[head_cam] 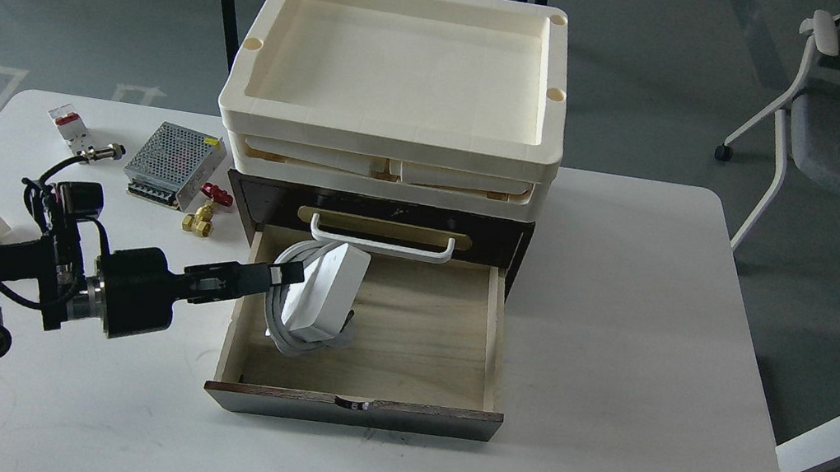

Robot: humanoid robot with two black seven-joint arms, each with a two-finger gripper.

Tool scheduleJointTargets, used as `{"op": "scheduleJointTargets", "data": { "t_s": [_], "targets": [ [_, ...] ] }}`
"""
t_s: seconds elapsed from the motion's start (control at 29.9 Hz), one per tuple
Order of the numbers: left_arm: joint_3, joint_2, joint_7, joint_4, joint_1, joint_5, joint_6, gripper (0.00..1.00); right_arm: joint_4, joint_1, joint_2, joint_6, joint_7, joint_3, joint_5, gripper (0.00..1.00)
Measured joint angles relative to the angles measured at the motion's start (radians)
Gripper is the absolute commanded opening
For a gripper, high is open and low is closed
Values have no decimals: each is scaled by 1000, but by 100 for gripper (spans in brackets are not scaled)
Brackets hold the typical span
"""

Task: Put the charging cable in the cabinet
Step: 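Carry the power strip with the left gripper into the open drawer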

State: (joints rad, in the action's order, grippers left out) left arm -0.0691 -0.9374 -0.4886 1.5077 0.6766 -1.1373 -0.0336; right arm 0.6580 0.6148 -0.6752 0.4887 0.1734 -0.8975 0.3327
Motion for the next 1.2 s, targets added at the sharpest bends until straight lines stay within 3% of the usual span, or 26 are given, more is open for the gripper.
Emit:
{"op": "scheduleJointTargets", "data": {
  "t_s": [1.2],
  "targets": [
    [2, 68, 0, -81, -14, -127, 16, 0, 0, -38, 0, 0, 9, -3, 1, 100]
  ]
}}
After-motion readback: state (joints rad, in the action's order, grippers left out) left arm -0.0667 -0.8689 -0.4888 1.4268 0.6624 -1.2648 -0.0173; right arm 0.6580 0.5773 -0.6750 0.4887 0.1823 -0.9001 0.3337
